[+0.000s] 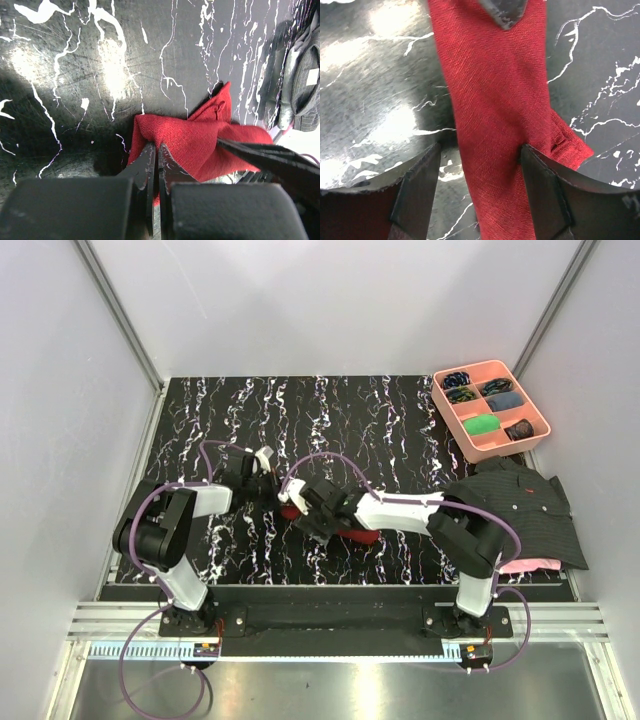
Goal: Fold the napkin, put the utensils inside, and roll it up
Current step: Roll the napkin at the center of the board, then reset both arms
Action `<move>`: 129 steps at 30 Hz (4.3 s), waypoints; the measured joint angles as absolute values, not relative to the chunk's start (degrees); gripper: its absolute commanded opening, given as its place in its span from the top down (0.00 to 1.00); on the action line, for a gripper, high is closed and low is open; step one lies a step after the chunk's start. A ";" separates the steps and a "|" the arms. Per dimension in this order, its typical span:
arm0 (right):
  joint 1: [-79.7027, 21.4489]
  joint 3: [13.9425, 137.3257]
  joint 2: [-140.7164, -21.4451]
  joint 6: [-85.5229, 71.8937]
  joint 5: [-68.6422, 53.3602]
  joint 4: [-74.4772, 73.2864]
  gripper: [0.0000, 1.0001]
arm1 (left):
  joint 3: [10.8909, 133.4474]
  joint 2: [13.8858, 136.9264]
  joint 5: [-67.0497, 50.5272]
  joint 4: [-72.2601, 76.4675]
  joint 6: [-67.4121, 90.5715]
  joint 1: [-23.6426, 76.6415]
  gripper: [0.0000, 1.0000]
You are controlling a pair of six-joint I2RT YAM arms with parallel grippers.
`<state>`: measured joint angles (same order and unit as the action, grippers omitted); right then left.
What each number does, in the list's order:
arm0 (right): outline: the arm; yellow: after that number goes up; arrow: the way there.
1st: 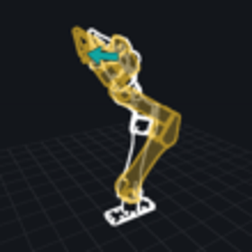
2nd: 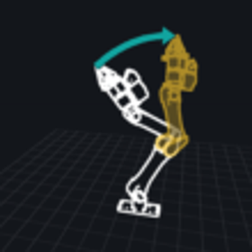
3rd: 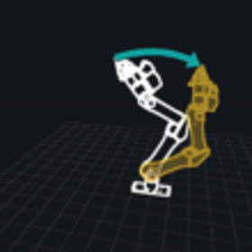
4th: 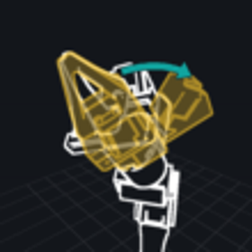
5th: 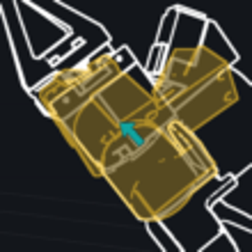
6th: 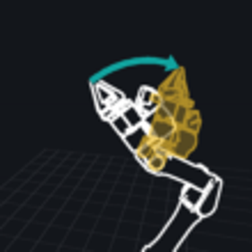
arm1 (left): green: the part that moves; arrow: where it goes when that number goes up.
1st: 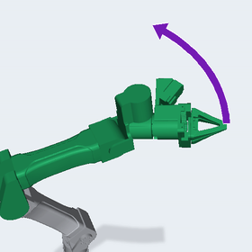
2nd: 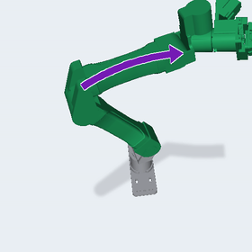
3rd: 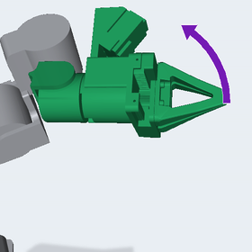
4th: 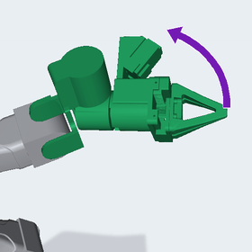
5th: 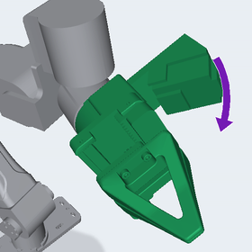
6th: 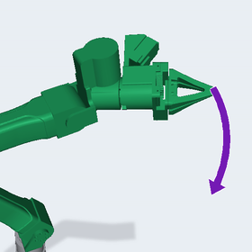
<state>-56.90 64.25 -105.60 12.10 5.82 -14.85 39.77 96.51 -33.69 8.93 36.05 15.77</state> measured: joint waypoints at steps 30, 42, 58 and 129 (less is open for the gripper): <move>-36.38 71.22 -112.60 1.45 -38.70 -23.90 0.61 | 33.56 81.67 -32.36 10.83 33.93 15.73 0.28; -31.68 73.49 -117.47 0.97 -48.12 -24.71 0.61 | 33.65 89.43 -34.68 17.15 34.09 20.29 0.35; -28.64 76.14 -120.03 0.86 -52.62 -26.35 0.30 | 40.82 96.51 -33.78 15.75 33.12 21.74 1.00; -19.14 61.73 -77.65 -8.16 -17.23 -22.00 0.13 | 60.31 58.89 -16.56 -25.87 20.12 2.98 0.01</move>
